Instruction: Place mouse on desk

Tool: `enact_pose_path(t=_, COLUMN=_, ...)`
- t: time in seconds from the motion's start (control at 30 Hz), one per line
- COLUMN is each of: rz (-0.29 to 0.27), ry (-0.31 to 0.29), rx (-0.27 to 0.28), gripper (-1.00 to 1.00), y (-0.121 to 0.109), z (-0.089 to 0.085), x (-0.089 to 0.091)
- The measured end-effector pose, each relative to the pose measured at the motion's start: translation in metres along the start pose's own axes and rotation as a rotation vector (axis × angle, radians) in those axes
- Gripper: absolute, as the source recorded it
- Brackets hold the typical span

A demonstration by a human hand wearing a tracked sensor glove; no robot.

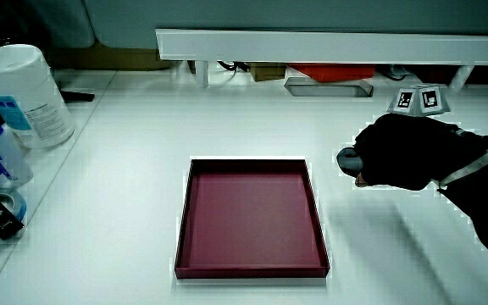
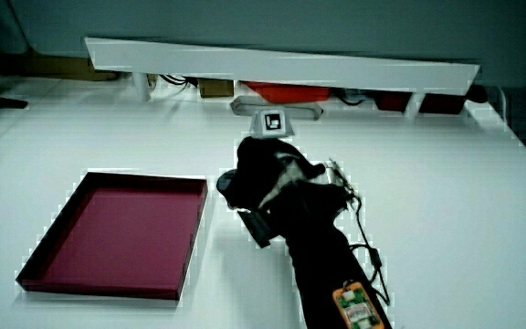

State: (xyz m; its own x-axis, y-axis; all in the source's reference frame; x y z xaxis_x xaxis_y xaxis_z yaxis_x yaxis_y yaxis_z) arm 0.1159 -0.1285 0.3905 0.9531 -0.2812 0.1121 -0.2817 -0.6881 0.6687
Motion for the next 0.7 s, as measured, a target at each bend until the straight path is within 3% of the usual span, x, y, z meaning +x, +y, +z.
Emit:
enact_pose_path(t=0.07, rz=-0.042, ry=0.008, rx=-0.007, gripper=0.0, y=0.009, z=-0.008, x=0.011)
enact_pose_path(t=0.13, rz=-0.043, ry=0.038, rx=-0.05, gripper=0.0, y=0.016, z=-0.016, x=0.022)
enact_pose_path(t=0.4, rz=-0.129, ry=0.077, rx=-0.104, gripper=0.0, y=0.038, z=-0.045, x=0.053)
enact_pose_path(t=0.7, rz=-0.16, ry=0.079, rx=-0.148, gripper=0.0, y=0.048, z=-0.065, x=0.064)
